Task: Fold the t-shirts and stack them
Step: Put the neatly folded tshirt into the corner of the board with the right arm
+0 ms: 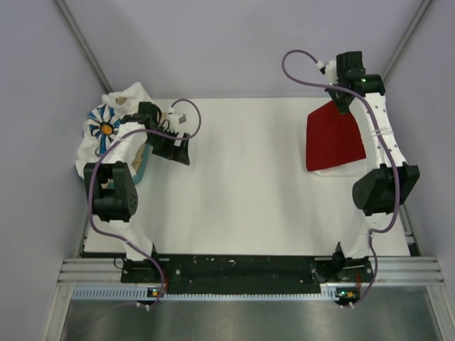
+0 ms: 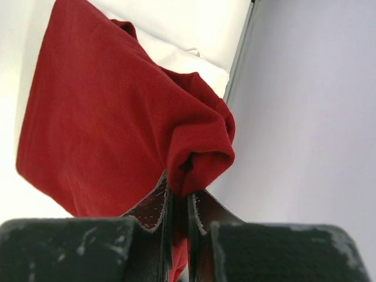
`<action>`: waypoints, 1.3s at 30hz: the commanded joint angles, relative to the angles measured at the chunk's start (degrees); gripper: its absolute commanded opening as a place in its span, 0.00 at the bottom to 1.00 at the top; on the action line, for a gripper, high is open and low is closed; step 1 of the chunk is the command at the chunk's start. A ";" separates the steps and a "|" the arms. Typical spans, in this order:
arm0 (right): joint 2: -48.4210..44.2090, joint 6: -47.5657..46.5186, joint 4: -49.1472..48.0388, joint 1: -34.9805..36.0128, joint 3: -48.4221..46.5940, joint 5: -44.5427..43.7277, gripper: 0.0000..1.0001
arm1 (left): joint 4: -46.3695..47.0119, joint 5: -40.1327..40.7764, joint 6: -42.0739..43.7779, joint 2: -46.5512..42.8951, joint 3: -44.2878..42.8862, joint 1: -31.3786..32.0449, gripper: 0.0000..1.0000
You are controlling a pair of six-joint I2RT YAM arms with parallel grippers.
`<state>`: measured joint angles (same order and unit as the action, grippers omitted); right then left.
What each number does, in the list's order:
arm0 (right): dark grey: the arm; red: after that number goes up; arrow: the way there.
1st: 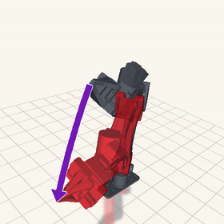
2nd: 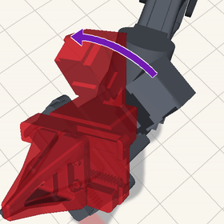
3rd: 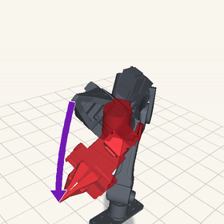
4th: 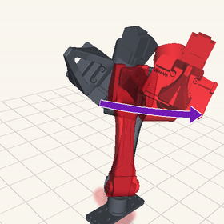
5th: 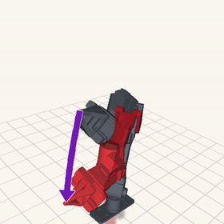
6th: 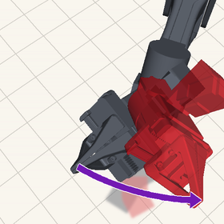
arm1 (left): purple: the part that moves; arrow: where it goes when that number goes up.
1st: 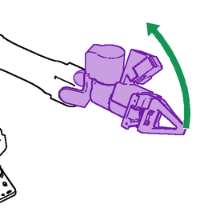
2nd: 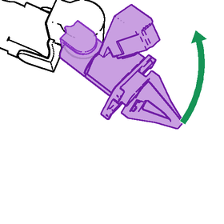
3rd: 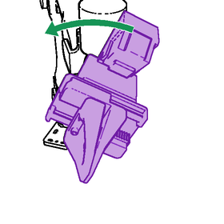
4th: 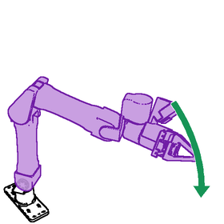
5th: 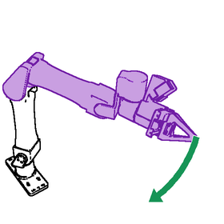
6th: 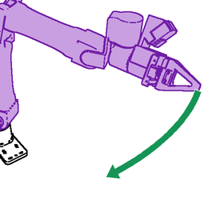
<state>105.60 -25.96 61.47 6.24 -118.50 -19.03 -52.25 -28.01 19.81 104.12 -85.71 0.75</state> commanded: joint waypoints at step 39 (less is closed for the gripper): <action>-3.19 10.81 -30.98 -11.96 10.11 4.84 0.94 | 0.57 3.84 3.21 -4.96 0.63 0.21 0.99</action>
<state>116.51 -24.88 32.88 -9.39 -111.55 -25.15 -52.31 -24.25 21.19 104.90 -85.69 0.75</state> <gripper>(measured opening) 0.931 0.987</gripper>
